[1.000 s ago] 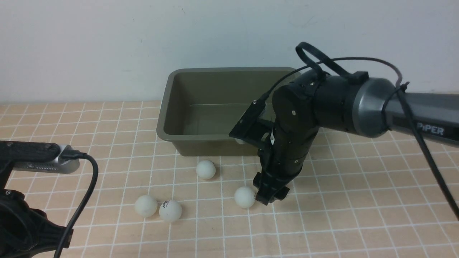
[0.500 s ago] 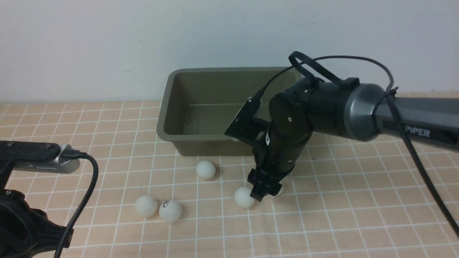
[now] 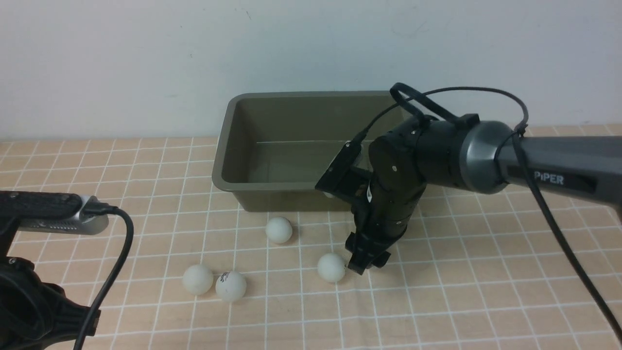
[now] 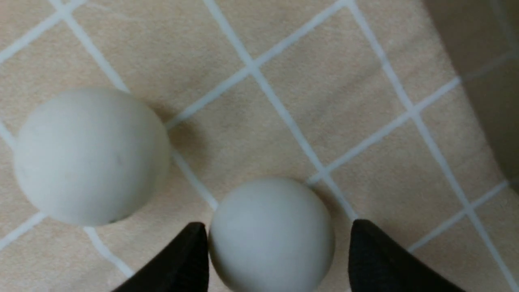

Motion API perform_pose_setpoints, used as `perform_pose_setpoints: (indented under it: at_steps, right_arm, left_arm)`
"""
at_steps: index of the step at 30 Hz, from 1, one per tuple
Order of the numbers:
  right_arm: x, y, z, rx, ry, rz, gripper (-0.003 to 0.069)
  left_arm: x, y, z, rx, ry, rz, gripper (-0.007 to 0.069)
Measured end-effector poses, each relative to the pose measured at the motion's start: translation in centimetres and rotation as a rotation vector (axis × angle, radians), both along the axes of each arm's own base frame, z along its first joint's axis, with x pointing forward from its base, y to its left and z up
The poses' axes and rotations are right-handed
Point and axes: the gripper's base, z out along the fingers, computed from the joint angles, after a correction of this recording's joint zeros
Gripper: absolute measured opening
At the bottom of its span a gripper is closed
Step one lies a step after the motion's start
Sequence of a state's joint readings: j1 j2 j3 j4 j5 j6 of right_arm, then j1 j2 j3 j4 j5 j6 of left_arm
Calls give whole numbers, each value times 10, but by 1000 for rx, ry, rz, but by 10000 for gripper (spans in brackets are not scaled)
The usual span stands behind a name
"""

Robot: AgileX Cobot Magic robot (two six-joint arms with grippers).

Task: Put the table tennis balls into the box on the light coffee tablecloth.
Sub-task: 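Reach for and grasp a ping pong ball on the table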

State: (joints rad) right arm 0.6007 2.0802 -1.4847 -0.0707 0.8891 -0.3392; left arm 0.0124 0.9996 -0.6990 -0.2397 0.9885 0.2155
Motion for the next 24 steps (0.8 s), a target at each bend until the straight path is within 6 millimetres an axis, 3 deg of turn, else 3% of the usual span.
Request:
perform_pose_setpoints:
  at_steps: [3,14,24]
  right_arm:
    - [0,0,-1,-2,1,-1,359]
    - [-1,-1,-1,-6,16,-22,354]
    - [-20,-9,7,-91,249,-129,354]
  left_arm:
    - [0,0,0,0,0,0,-69]
    - [0,0,0,-1,0,0,-69]
    - [0,0,0,-2,0,0,-69]
